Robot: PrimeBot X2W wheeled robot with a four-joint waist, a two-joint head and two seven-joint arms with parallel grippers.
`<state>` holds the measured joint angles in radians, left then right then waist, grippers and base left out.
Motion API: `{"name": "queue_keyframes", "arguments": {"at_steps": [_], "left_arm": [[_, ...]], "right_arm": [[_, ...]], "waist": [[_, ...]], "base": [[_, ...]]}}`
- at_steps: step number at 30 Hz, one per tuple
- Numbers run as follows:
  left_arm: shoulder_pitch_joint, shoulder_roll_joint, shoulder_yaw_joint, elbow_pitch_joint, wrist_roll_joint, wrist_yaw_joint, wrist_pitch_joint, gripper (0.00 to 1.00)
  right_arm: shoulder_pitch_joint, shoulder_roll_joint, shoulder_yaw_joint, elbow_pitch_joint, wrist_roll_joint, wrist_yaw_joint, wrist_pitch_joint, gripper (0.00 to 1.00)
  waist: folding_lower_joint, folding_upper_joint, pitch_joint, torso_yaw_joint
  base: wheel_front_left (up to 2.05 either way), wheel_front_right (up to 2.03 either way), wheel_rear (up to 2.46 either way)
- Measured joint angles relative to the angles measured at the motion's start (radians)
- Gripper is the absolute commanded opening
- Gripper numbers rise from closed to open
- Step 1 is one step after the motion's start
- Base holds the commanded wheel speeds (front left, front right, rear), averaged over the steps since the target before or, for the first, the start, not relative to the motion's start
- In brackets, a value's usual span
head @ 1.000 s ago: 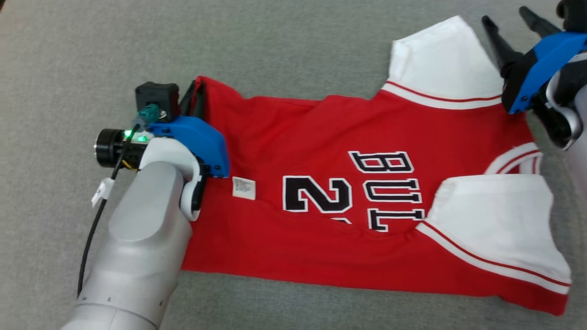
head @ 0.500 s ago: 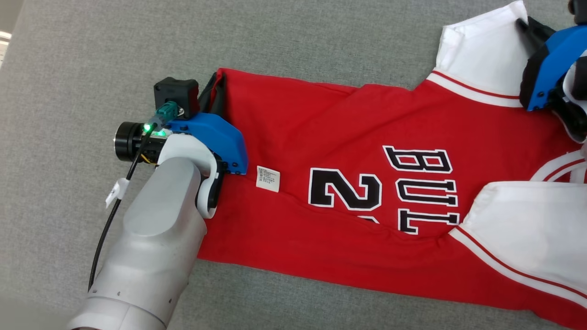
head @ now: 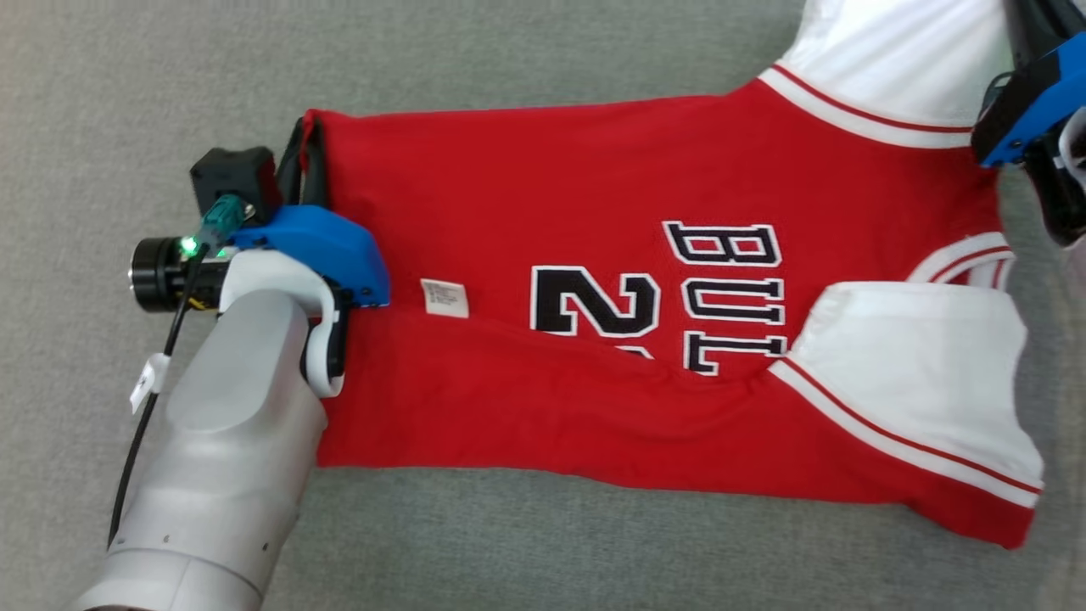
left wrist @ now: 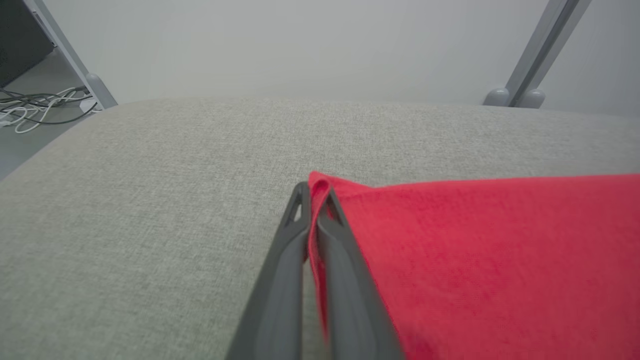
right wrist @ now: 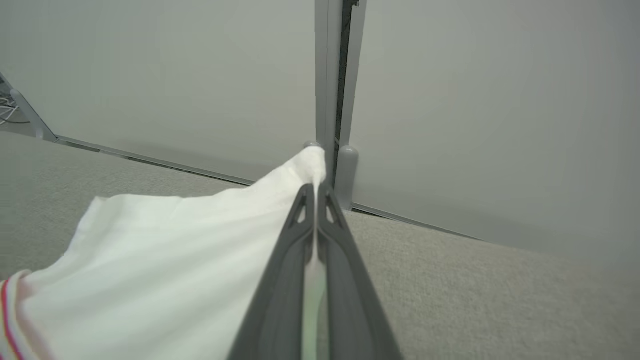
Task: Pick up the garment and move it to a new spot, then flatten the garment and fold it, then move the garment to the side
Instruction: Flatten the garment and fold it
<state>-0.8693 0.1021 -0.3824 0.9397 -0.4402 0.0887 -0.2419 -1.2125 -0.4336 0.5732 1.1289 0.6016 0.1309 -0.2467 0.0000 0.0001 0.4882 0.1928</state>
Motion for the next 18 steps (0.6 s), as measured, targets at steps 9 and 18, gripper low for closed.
{"name": "queue_keyframes", "arguments": {"at_steps": [9,18], "left_arm": [[0.189,0.079,0.053,0.017,-0.018,0.0,-0.02,0.0],[0.392,0.08,0.065,-0.009,-0.009,-0.019,-0.02,0.0]], "right_arm": [[0.259,0.031,-0.031,-0.275,0.063,0.0,-0.014,0.0],[0.62,0.048,-0.07,-0.426,0.114,0.0,-0.014,0.0]], "waist": [[-0.0002,-0.0002,-0.131,-0.109],[-0.0003,-0.0003,-0.26,-0.165]], "base": [[0.0,0.0,0.0],[0.0,0.0,0.0]]}}
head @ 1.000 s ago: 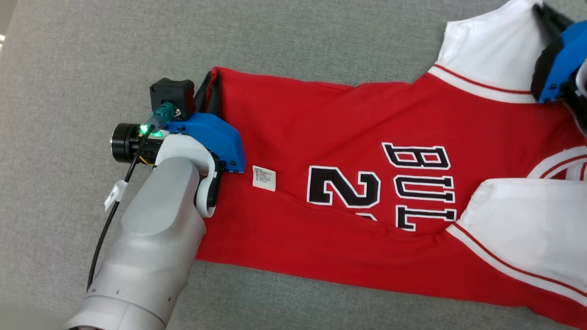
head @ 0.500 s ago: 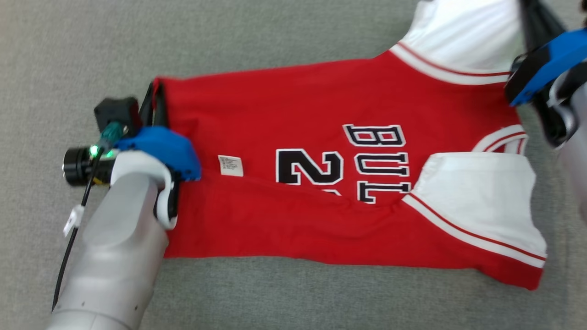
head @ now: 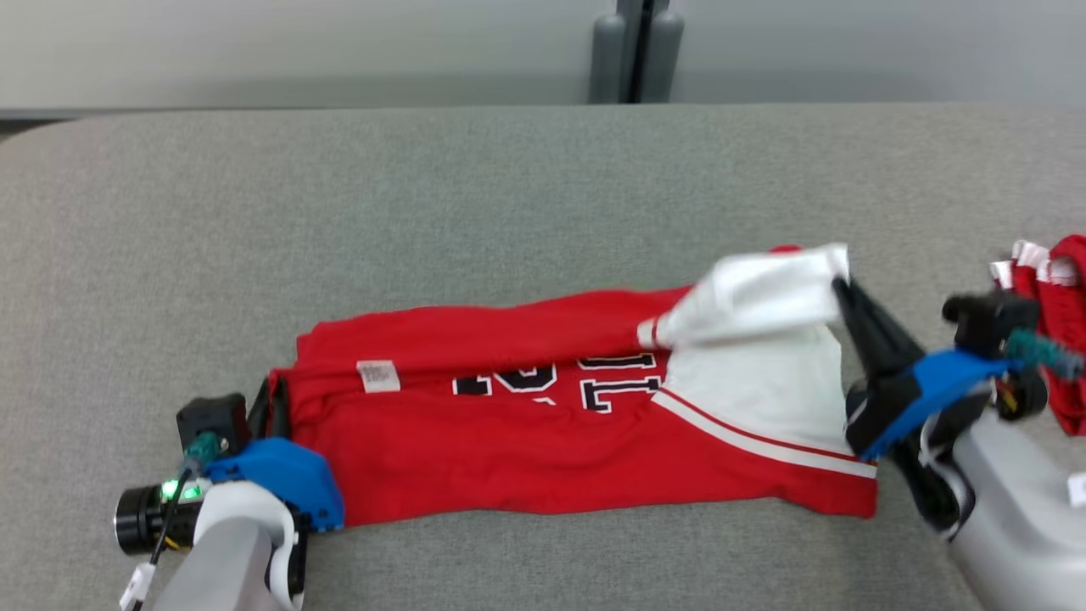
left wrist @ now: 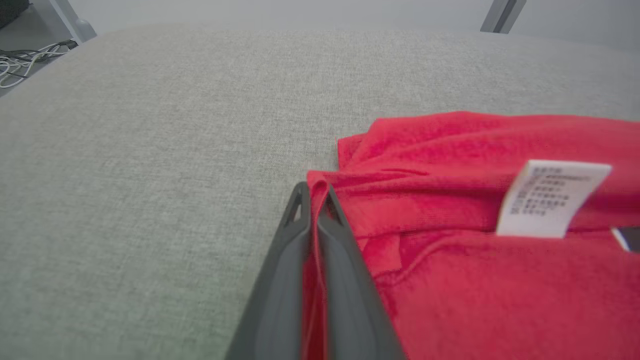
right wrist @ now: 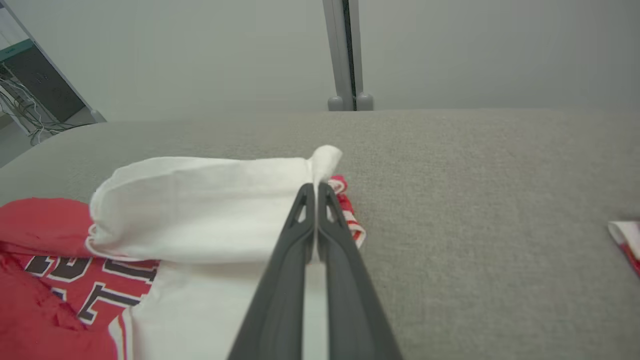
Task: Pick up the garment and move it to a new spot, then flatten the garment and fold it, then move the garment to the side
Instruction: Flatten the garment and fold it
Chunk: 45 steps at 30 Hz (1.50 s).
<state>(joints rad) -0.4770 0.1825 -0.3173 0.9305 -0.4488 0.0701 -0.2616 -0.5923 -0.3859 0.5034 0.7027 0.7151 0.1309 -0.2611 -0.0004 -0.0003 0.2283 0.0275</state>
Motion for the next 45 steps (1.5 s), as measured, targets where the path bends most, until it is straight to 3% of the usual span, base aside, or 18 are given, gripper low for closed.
{"name": "queue_keyframes", "arguments": {"at_steps": [6,7,8,9,19,29,34,36,37,45], "left_arm": [[0.069,-0.011,0.01,0.001,0.001,-0.006,-0.001,0.0],[0.084,-0.019,0.014,-0.002,0.001,-0.002,-0.002,0.06],[0.091,-0.024,0.02,-0.011,0.001,0.004,-0.002,0.37],[0.098,-0.027,0.028,-0.026,0.002,0.011,-0.002,0.98],[0.253,-0.074,0.153,-0.269,0.071,0.083,-0.001,1.0],[0.292,-0.122,0.169,-0.324,0.128,0.06,-0.001,1.0],[0.292,-0.127,0.175,-0.325,0.142,0.052,-0.001,1.0],[0.295,-0.128,0.177,-0.324,0.144,0.047,-0.001,1.0],[0.296,-0.128,0.179,-0.324,0.145,0.046,-0.001,1.0],[0.3,-0.13,0.175,-0.319,0.144,0.032,-0.001,1.0]], "right_arm": [[0.102,0.033,-0.009,0.006,0.007,0.0,0.0,0.0],[0.118,0.049,-0.011,0.024,0.016,0.0,0.0,0.26],[0.124,0.054,-0.01,0.033,0.019,0.0,0.0,0.47],[0.125,0.059,-0.013,0.039,0.019,0.0,0.0,1.0],[0.124,0.086,-0.16,0.026,-0.017,0.0,-0.001,1.0],[0.121,0.14,-0.184,0.289,-0.101,0.0,0.005,1.0],[0.097,0.167,-0.174,0.327,-0.071,-0.003,0.03,1.0],[0.098,0.17,-0.15,0.315,-0.053,-0.007,0.044,0.48],[0.098,0.174,-0.141,0.306,-0.04,-0.007,0.049,0.01],[0.1,0.146,-0.113,0.266,-0.002,0.0,0.015,0.0]], "waist": [[0.0001,0.0,-0.039,-0.024],[0.0,0.0,-0.046,-0.029],[0.0001,0.0,-0.046,-0.03],[0.0001,0.0,-0.046,-0.03],[0.0003,0.0,-0.07,0.011],[0.0004,0.0002,-0.072,0.086],[0.0003,0.0002,-0.064,0.102],[0.0002,0.0001,-0.064,0.103],[0.0002,0.0002,-0.064,0.102],[0.0004,0.0004,-0.075,0.065]], "base": [[0.0,0.0,0.0],[0.0,0.0,0.0],[0.0,0.0,0.0],[0.0,0.0,0.0],[0.0,0.0,0.0],[0.0,0.0,0.0],[0.0,0.0,0.0],[0.0,0.0,0.0],[0.0,0.0,0.0],[0.0,0.0,0.0]]}}
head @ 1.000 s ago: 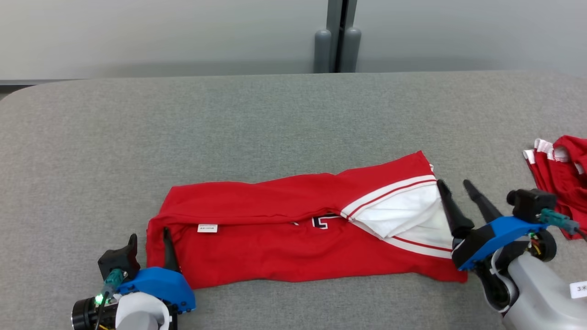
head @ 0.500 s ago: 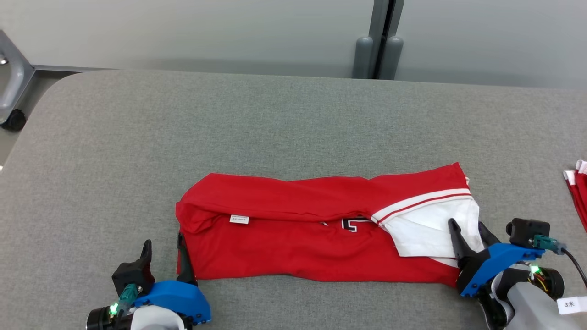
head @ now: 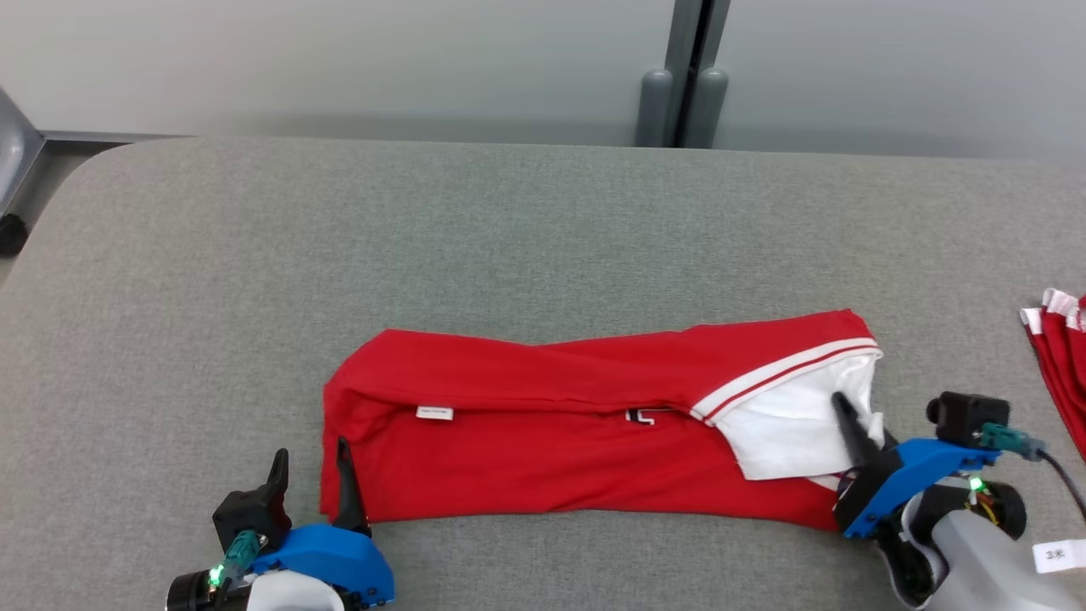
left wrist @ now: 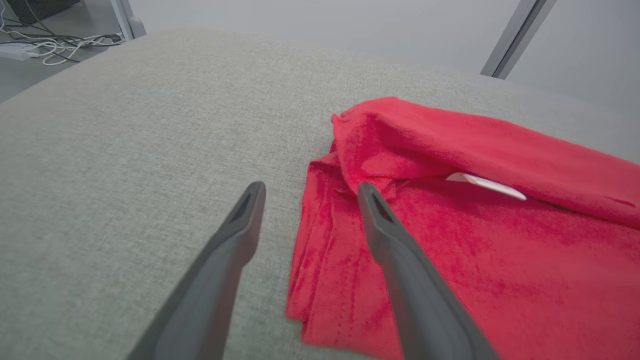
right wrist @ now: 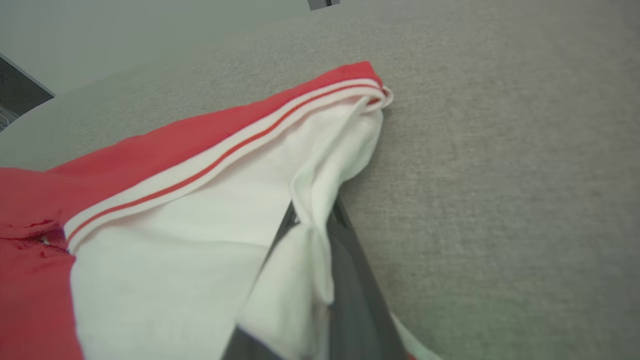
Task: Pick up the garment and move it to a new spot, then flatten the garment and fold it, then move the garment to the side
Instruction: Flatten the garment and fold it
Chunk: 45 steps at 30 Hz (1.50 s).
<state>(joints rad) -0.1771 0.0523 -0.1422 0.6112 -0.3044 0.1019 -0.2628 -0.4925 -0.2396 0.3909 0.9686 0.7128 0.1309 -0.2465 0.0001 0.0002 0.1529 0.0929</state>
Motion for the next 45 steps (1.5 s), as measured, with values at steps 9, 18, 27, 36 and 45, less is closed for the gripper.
{"name": "queue_keyframes", "arguments": {"at_steps": [9,18,27,36,45], "left_arm": [[-0.006,-0.002,-0.064,0.015,-0.058,-0.006,0.0,1.0],[-0.015,-0.002,-0.161,0.026,-0.094,0.003,0.0,1.0],[-0.011,-0.001,-0.238,0.023,-0.12,0.012,0.0,1.0],[-0.012,-0.001,-0.29,0.017,-0.143,0.031,0.0,1.0],[-0.022,-0.001,-0.242,-0.024,-0.1,0.055,0.0,1.0]], "right_arm": [[0.007,-0.072,-0.032,-0.192,-0.016,0.0,-0.015,0.0],[0.0,0.019,0.168,-0.348,0.022,0.0,0.015,0.0],[-0.044,0.068,0.256,-0.286,0.021,0.0,0.043,0.0],[-0.084,0.137,0.276,-0.185,0.032,0.0,0.014,1.0],[-0.084,0.082,0.046,-0.216,-0.101,0.0,-0.015,1.0]], "waist": [[-0.0001,0.0,-0.039,-0.073],[-0.0001,0.0,-0.053,0.017],[-0.0001,0.0,-0.056,0.187],[0.0,0.0,-0.023,0.279],[-0.0001,-0.0002,-0.023,0.167]], "base": [[0.0,0.0,0.0],[0.0,0.0,0.0],[0.0,0.0,0.0],[0.0,0.0,0.0],[0.0,0.0,0.0]]}}
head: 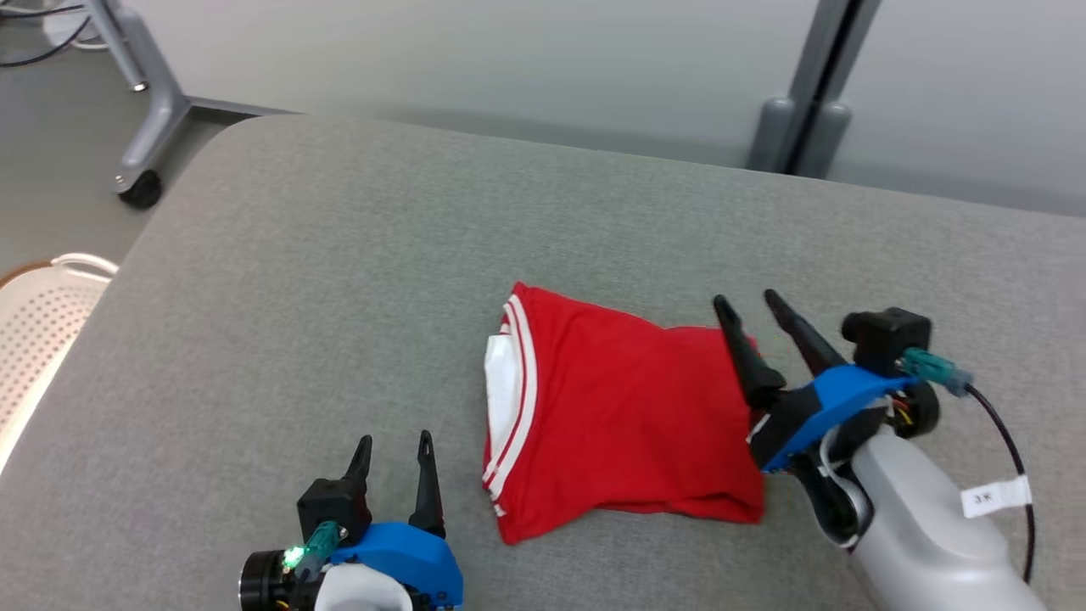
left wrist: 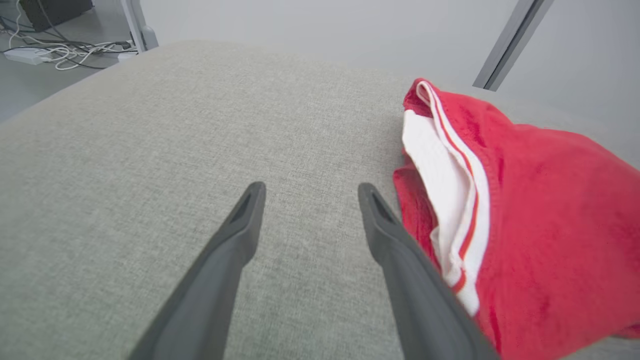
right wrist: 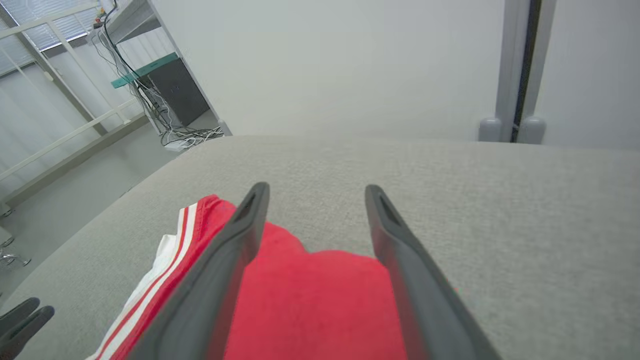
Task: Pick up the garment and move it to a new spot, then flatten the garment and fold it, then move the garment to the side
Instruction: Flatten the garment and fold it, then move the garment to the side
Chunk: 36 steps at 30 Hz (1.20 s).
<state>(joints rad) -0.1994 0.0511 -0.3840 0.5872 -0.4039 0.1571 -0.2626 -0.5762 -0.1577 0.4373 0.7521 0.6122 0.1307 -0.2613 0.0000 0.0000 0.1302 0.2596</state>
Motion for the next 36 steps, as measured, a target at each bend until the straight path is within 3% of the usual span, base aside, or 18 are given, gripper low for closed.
{"name": "queue_keyframes", "arguments": {"at_steps": [6,13,22,36], "left_arm": [[0.0,-0.001,0.038,-0.036,0.041,0.011,0.0,1.0],[0.021,-0.001,0.088,-0.054,0.079,0.022,0.0,1.0],[0.08,-0.001,0.129,-0.063,0.109,0.019,0.0,1.0],[0.142,-0.001,0.155,-0.067,0.124,0.009,0.0,1.0]], "right_arm": [[0.125,-0.004,-0.243,-0.064,-0.185,0.0,0.0,1.0],[0.235,0.051,-0.391,-0.12,-0.335,0.0,0.0,1.0],[0.322,0.093,-0.408,-0.123,-0.402,0.0,0.0,1.0],[0.396,0.107,-0.354,-0.118,-0.376,0.0,0.0,1.0]], "waist": [[0.0,0.0,-0.006,-0.103],[0.0,0.0,-0.028,-0.202],[-0.0001,0.0,-0.074,-0.258],[-0.0001,0.0,-0.13,-0.254]], "base": [[0.0,0.0,0.0],[0.0,0.0,0.0],[0.0,0.0,0.0],[0.0,0.0,0.0]]}}
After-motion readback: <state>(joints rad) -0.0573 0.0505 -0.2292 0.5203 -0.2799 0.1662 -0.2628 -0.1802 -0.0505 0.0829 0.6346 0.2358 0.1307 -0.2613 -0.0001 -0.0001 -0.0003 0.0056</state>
